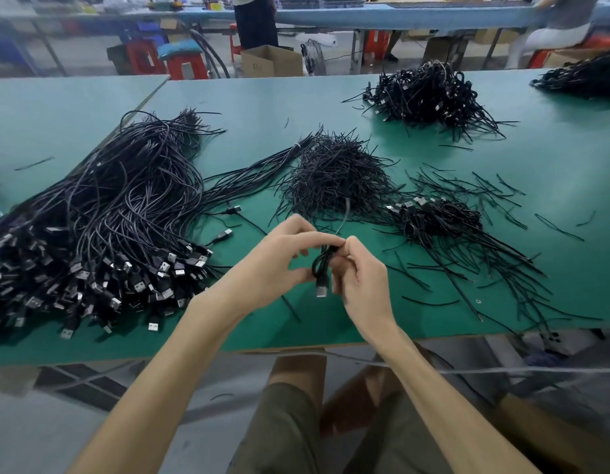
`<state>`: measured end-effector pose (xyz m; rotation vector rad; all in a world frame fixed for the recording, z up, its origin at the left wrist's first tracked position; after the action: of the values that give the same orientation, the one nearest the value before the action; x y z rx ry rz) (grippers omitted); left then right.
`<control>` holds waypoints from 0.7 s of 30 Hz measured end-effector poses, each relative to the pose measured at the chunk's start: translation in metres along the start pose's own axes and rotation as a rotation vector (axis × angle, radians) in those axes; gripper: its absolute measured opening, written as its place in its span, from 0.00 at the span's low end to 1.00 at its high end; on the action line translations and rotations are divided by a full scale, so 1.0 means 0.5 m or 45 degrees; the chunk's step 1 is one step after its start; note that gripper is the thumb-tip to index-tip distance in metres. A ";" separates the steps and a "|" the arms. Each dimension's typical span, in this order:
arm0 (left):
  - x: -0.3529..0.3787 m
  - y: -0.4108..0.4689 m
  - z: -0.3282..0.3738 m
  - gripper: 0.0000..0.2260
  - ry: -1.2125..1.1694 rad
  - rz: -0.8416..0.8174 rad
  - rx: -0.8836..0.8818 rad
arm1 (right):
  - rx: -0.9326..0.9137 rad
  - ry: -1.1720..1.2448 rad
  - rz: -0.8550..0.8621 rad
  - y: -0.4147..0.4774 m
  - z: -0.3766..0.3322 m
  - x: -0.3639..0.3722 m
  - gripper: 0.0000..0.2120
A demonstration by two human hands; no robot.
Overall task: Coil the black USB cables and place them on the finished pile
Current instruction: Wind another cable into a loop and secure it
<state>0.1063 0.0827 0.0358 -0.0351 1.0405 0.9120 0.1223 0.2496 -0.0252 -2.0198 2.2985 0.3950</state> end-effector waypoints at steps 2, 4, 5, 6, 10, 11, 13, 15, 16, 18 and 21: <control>0.002 0.009 0.001 0.27 0.123 -0.002 0.064 | -0.013 0.017 0.011 -0.001 0.003 0.002 0.09; 0.003 0.018 0.007 0.29 0.068 -0.093 0.094 | 0.038 0.050 -0.019 -0.003 0.006 0.004 0.06; 0.004 0.022 0.011 0.28 0.011 -0.144 0.088 | 0.079 0.079 -0.034 -0.004 0.007 0.004 0.07; 0.006 0.027 0.014 0.26 -0.014 -0.179 0.073 | 0.107 0.084 -0.032 -0.003 0.010 0.003 0.11; 0.006 0.040 0.021 0.18 0.214 -0.159 -0.018 | 0.074 0.039 0.013 0.000 0.011 -0.002 0.17; 0.007 0.043 0.021 0.16 0.267 -0.151 -0.050 | 0.072 0.058 0.010 0.000 0.009 -0.001 0.16; 0.015 0.049 0.021 0.13 0.344 -0.104 -0.077 | 0.074 0.086 0.002 -0.001 0.006 0.001 0.16; 0.026 0.052 0.023 0.15 0.383 -0.026 -0.081 | 0.082 0.110 0.001 -0.004 0.003 0.000 0.19; 0.031 0.054 0.024 0.16 0.376 0.005 -0.095 | 0.088 0.121 0.008 -0.004 0.003 -0.002 0.20; 0.039 0.058 0.023 0.16 0.318 0.045 -0.170 | 0.102 0.156 0.023 -0.003 0.002 -0.005 0.17; 0.045 0.070 0.023 0.15 0.121 0.100 -0.374 | 0.177 0.245 0.020 0.001 0.005 -0.007 0.13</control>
<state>0.0956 0.1244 0.0380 -0.2867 0.9938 1.1382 0.1221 0.2537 -0.0271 -2.0543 2.3747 0.0402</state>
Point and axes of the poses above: each hand's wrist, its own y-axis towards the middle knuckle, its own x-axis out of the palm, z = x × y, the point moved 1 cm from there along y, towards the middle knuckle, and after that the axes turned 13 degrees about x, right-handed, at the moved point
